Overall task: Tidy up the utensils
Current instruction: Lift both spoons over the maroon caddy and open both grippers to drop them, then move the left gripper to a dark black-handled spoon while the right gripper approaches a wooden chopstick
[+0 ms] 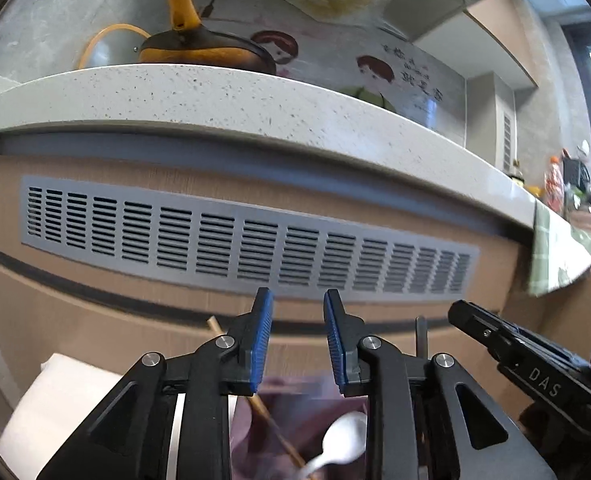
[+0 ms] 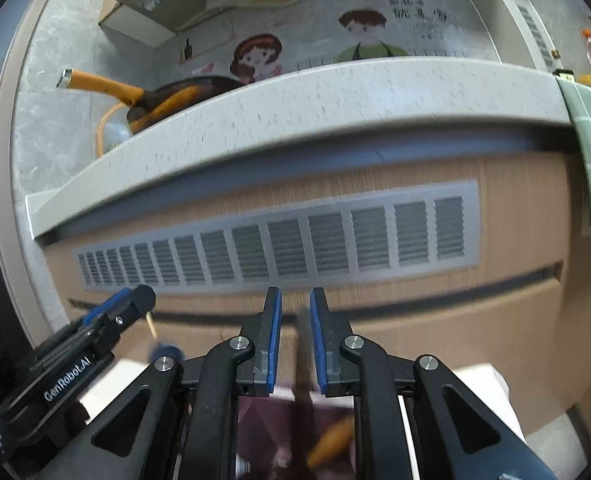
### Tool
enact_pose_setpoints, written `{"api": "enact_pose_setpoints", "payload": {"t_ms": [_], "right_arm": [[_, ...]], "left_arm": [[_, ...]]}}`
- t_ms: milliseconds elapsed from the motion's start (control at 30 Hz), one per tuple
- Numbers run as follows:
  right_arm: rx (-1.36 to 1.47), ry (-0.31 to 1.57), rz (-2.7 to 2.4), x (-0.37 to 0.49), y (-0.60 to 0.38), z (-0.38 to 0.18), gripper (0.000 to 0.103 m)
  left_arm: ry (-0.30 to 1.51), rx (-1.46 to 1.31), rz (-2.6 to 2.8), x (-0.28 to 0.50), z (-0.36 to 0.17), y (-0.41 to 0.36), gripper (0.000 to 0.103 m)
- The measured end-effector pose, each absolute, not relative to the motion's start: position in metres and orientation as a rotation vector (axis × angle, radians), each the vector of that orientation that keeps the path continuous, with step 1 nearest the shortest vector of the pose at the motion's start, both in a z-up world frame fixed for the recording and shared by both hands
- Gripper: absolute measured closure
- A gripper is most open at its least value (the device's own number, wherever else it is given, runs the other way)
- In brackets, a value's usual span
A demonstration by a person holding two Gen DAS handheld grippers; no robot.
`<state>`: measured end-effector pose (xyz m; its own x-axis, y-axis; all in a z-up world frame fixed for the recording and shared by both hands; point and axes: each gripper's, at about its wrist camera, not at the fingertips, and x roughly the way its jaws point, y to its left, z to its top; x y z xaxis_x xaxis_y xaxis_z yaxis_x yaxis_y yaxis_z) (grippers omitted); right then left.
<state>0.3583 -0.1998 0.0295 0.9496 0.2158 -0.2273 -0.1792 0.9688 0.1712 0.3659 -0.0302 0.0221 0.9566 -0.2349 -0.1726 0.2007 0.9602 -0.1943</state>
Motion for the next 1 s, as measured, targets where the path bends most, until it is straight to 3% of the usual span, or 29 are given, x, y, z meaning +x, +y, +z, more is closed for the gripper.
{"api": "enact_pose_setpoints", "payload": {"t_ms": [400, 767, 1000], "right_arm": [[0.156, 0.386, 0.212, 0.276, -0.233, 0.028, 0.080], [0.149, 0.837, 0.402, 0.242, -0.157, -0.074, 0.077], [0.060, 0.929, 0.446, 0.241, -0.116, -0.094, 0.077]], "left_arm": [[0.394, -0.337, -0.044, 0.271, 0.038, 0.060, 0.074], [0.693, -0.241, 0.019, 0.186, -0.037, 0.084, 0.074], [0.750, -0.262, 0.052, 0.183, -0.059, 0.099, 0.074]]}}
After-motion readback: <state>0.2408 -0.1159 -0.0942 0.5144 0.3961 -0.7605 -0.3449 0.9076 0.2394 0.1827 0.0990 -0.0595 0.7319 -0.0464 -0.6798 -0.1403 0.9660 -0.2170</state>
